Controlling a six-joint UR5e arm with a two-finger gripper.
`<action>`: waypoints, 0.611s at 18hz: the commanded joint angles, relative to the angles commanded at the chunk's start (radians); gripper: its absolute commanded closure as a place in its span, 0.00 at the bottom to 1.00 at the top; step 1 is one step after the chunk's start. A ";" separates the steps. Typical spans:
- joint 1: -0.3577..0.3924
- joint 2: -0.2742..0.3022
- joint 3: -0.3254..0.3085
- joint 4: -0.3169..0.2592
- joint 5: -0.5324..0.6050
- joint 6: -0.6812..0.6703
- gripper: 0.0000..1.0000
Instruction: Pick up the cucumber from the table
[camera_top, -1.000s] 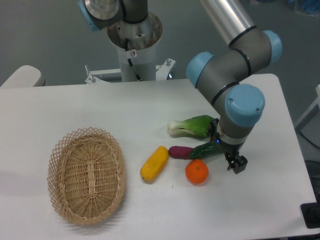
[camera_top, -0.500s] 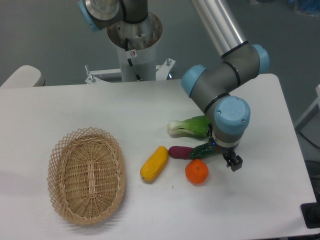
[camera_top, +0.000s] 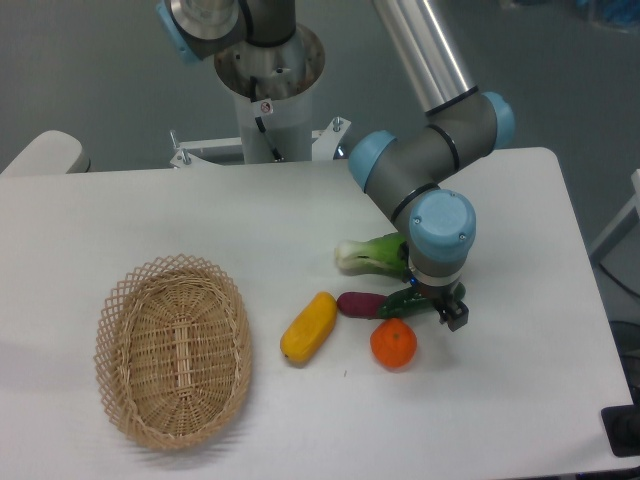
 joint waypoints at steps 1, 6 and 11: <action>-0.002 0.000 -0.002 0.002 -0.002 -0.005 0.00; -0.005 -0.008 -0.003 0.026 -0.002 -0.003 0.00; -0.006 -0.012 0.000 0.037 -0.002 0.003 0.41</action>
